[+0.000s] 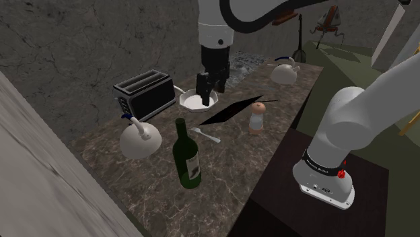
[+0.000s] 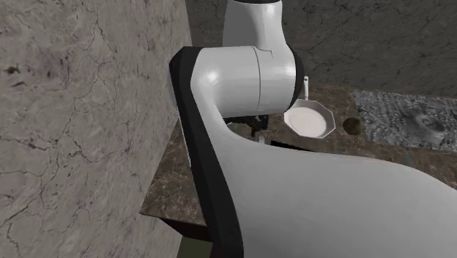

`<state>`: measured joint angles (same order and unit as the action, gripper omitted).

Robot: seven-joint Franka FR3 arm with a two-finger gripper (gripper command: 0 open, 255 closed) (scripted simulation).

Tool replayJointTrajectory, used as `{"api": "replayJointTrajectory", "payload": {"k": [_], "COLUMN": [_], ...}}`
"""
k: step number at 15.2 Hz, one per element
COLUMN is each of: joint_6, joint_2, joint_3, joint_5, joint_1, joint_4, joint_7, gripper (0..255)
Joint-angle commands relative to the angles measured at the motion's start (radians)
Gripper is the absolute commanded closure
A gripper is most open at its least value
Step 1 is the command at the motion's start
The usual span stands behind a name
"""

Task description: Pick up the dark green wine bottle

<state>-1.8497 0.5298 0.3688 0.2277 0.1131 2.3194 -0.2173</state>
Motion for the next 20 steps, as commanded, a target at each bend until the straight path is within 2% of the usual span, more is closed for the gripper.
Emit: {"api": "replayJointTrajectory", "payload": {"k": [1, 5, 9, 18, 19, 20], "joint_6": [-0.036, -0.101, -0.147, -0.251, -0.252, -0.252], "joint_2": [-0.046, -0.152, -0.263, -0.290, -0.290, -0.291], "joint_3": [0.051, 0.148, 0.236, 0.252, 0.253, 0.253], "joint_5": [-0.004, -0.041, -0.107, -0.116, -0.116, -0.117], "joint_1": [0.006, 0.007, 0.002, 0.002, 0.002, 0.002], "joint_4": [-0.030, -0.104, -0.185, -0.105, -0.104, -0.105], "joint_7": [-0.050, -0.148, -0.250, -0.262, -0.262, -0.263], "gripper": [0, 0, 0, 0, 255, 255]}}
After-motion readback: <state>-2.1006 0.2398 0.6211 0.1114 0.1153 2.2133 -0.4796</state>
